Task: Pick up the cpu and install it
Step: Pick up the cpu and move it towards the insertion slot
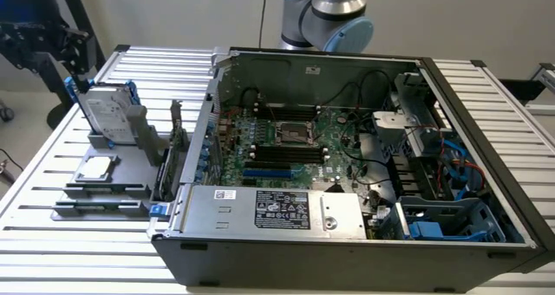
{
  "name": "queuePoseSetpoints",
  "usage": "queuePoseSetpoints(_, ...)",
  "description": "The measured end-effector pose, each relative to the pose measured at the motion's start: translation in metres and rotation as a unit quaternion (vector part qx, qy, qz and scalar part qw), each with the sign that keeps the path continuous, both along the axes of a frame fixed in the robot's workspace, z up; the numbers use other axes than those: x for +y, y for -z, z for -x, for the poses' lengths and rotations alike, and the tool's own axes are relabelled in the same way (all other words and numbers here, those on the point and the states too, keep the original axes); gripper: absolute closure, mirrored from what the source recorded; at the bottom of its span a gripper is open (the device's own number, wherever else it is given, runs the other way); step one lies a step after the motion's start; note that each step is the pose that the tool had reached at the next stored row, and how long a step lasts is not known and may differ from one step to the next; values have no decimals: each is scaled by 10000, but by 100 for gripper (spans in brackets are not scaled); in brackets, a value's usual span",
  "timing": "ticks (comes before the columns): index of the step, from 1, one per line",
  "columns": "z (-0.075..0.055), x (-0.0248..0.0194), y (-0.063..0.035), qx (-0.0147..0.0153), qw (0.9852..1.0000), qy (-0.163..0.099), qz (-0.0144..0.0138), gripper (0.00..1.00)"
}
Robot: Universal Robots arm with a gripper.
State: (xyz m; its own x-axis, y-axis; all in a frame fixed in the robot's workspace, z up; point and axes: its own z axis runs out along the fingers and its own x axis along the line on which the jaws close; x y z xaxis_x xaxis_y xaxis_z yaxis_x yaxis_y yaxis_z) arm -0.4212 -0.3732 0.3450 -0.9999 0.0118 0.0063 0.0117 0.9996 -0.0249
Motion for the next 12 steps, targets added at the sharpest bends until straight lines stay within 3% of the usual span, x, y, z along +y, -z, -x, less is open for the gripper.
queuePoseSetpoints(4, 0, -28, 74, 21, 9999, -155, -2, 44)
queuePoseSetpoints(6, 0, -50, 109, 29, 9998, -199, -4, 38)
queuePoseSetpoints(12, 0, -143, 219, 51, 9995, -299, -11, 38)
